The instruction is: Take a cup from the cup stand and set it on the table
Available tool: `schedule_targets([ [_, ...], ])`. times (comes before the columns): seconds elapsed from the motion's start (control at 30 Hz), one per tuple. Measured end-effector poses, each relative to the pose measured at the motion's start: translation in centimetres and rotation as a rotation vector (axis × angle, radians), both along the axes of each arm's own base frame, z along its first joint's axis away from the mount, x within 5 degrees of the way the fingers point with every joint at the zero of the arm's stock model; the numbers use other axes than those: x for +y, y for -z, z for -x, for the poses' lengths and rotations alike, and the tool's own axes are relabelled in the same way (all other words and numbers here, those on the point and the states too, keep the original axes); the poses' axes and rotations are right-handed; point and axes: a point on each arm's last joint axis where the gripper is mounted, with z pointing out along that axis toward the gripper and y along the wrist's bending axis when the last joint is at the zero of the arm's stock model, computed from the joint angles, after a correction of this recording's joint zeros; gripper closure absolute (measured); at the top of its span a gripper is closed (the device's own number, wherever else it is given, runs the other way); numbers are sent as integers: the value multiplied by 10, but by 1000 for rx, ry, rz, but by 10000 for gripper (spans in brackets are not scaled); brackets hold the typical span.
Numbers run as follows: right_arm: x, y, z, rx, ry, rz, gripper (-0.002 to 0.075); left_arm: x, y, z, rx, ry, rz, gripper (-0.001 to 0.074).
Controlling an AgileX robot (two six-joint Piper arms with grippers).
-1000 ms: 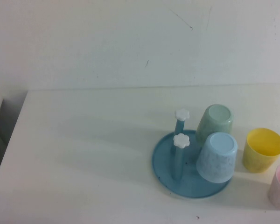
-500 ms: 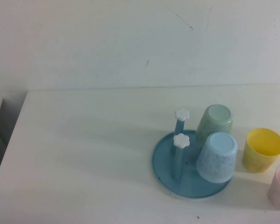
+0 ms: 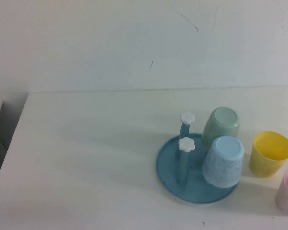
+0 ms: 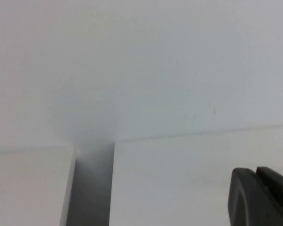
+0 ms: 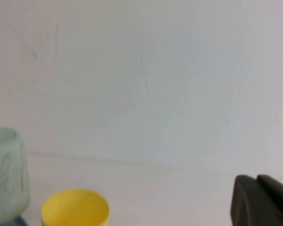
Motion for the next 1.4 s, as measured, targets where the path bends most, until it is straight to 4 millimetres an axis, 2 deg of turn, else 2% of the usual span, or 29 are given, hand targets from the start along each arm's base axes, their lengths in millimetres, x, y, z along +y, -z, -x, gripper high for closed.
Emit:
schedule_targets([
  [0.17,1,-19,2,-205,-11,-7,729,2,-13,1,-146,-22,-12,738],
  [0.33,1,-28,4,-309,-17,-7,729,3,-21,2,-239,-34,-16,738],
  [0.53,2,-30,5,-341,-19,-5,729,3,-22,2,-250,-35,-15,738],
  [0.73,2,-37,8,-420,-24,-4,729,2,-17,1,-188,-26,-9,738],
  [0.97,2,-42,10,-478,-26,-5,729,3,-19,2,-196,-17,185,738],
  [1.1,2,-43,8,-379,-19,-8,729,2,-23,2,-127,1,281,738],
  [1.27,0,-69,16,-142,2,-15,729,-2,-60,6,11,28,307,738],
  [1.4,-1,-81,18,116,16,37,729,-7,-89,-4,232,47,214,738],
])
